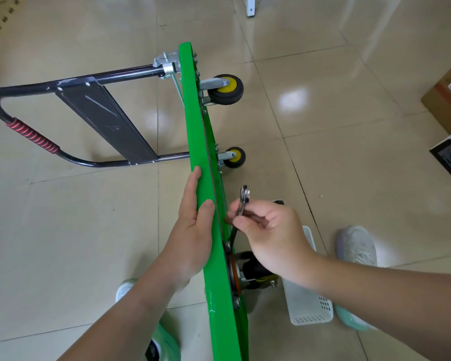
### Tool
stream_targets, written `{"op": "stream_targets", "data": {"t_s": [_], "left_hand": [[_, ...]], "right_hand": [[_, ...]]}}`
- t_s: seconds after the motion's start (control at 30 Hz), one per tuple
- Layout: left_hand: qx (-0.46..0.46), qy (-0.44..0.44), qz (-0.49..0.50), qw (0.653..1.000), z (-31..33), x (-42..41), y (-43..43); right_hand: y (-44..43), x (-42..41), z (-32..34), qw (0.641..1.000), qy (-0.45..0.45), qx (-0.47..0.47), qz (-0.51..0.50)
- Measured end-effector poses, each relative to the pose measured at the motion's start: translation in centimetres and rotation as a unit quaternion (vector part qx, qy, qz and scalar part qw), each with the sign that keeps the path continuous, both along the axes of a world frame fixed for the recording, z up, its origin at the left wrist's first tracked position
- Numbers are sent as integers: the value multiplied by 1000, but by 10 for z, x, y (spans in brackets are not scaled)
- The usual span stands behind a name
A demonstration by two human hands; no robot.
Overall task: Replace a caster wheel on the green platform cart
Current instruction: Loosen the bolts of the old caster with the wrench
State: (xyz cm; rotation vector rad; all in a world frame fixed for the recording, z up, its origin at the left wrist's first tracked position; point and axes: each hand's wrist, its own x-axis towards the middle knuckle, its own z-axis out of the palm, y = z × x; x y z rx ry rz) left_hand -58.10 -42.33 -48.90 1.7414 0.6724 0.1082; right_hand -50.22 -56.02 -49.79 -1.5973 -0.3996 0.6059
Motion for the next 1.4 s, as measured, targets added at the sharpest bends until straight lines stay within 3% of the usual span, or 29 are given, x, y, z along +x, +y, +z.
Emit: {"op": "stream_targets", "data": {"t_s": [0.1, 0.27, 0.43, 1.03, 1.3, 1.4], "left_hand": [[1, -4, 4, 1000, -1, 0, 0], [3, 5, -2, 1000, 0, 0, 0], [3, 10, -9, 1000, 0, 0, 2], [-2, 14, -26, 1000, 4, -2, 4], [-2, 12, -25, 1000, 5, -2, 2], [0, 10, -24, 1000, 4, -1, 3]], "right_hand": [[7, 22, 0, 998, 50, 8, -39], [17, 59, -14, 977, 187, -66, -75], [27, 69, -33, 959, 257, -112, -47], [56, 74, -40, 940, 310, -136, 38], [57, 64, -36, 947, 280, -152, 43], [53, 60, -30, 963, 229, -131, 60]]}}
